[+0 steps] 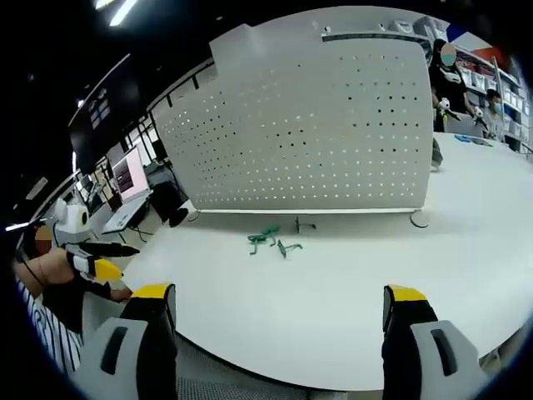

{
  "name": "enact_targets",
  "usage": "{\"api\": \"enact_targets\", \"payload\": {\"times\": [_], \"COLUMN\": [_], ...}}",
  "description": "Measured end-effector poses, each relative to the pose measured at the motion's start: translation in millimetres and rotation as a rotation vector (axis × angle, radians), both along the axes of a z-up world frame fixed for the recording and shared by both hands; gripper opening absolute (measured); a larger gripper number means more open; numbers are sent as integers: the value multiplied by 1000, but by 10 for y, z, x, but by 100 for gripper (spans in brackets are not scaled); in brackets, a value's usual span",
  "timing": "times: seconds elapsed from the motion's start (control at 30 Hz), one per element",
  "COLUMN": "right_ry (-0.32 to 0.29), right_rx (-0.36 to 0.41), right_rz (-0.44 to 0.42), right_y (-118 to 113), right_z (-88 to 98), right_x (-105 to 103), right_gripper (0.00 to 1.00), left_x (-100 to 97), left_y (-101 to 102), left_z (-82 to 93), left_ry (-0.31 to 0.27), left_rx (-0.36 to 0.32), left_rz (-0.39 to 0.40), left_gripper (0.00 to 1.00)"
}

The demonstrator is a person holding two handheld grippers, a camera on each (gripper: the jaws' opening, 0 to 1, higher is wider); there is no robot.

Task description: Insert the hook assembly into the mounting plate slot until the hook locks in place.

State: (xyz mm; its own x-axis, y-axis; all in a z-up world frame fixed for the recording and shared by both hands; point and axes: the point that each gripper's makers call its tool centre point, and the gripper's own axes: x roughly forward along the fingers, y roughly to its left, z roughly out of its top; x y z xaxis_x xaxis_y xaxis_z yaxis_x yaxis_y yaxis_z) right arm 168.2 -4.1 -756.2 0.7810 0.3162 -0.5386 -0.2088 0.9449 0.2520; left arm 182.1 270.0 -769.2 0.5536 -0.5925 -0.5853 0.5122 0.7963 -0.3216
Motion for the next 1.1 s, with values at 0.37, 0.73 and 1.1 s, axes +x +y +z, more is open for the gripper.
{"api": "enact_targets", "payload": {"times": [0.37, 0.73, 1.1], "right_ry": [0, 3, 25], "right_rx": [-10, -36, -48], "right_rz": [3, -8, -14], "right_y": [9, -118, -198], "right_z": [12, -69, -121], "right_x": [101, 122, 11], "right_gripper": [100, 98, 96], "left_x": [135, 116, 52], "left_y": [66, 12, -94], "left_z": [39, -49, -95], "left_ry": [-39, -42, -23], "left_rx": [3, 26, 21], "left_rz": [18, 3, -20], "left_gripper": [100, 100, 100]}}
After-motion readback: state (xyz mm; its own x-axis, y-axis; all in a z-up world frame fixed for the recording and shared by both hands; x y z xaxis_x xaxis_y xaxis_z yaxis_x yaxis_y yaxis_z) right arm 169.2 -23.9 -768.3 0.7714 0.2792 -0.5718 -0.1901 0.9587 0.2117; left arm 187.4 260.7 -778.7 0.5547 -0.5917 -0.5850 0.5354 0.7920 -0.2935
